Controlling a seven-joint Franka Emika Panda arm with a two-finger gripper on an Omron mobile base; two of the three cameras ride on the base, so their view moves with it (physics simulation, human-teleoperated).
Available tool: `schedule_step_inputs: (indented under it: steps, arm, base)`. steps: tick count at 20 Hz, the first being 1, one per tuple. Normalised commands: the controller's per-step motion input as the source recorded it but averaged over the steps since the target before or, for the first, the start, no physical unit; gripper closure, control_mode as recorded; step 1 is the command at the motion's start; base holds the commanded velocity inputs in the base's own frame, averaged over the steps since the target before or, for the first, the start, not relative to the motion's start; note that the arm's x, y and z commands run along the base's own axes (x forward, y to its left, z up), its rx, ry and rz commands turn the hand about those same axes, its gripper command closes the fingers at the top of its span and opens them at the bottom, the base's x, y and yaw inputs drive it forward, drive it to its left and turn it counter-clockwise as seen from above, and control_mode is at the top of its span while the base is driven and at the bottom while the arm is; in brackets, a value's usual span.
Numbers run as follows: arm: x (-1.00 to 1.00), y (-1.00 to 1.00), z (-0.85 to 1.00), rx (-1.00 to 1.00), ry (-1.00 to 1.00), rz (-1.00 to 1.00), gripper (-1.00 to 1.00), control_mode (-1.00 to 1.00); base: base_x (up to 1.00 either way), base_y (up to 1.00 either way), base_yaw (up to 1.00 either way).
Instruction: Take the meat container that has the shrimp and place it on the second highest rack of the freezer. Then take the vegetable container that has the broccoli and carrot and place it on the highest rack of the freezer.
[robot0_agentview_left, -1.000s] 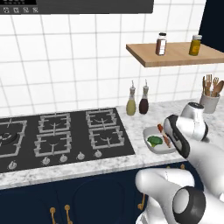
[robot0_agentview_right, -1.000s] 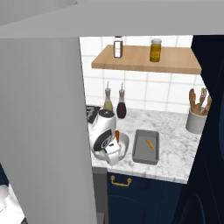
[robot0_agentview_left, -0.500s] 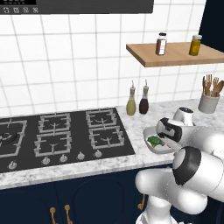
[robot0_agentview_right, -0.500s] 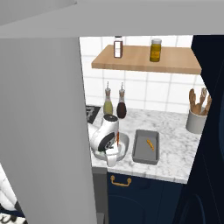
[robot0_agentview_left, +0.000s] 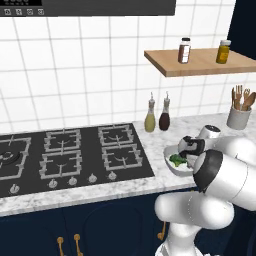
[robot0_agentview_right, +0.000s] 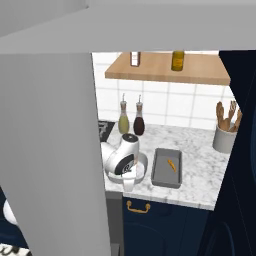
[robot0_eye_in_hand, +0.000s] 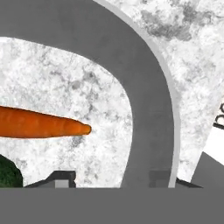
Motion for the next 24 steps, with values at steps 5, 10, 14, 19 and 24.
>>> schedule_step_inputs:
  steps: [5,10,14,19,24]
  arm:
    - [-0.05,0.00,-0.28,0.00,0.00,-0.10,1.00,-1.00]
    - [-0.29,0.02,-0.06,0.00,-0.02,-0.05,1.00,-1.00]
    - [-0.51,0.07,0.25,0.00,-0.14,-0.02,1.00,-1.00]
    - [-0.22,0.18,0.79,-0.03,-0.16,0.00,1.00,-1.00]
    - [-0.01,0.60,1.00,-0.14,-0.03,0.02,1.00,-1.00]
  base:
    - [0.00,0.00,0.00]
    - [0.00,0.00,0.00]
    - [0.00,0.00,0.00]
    - [0.00,0.00,0.00]
    - [0.00,0.00,0.00]
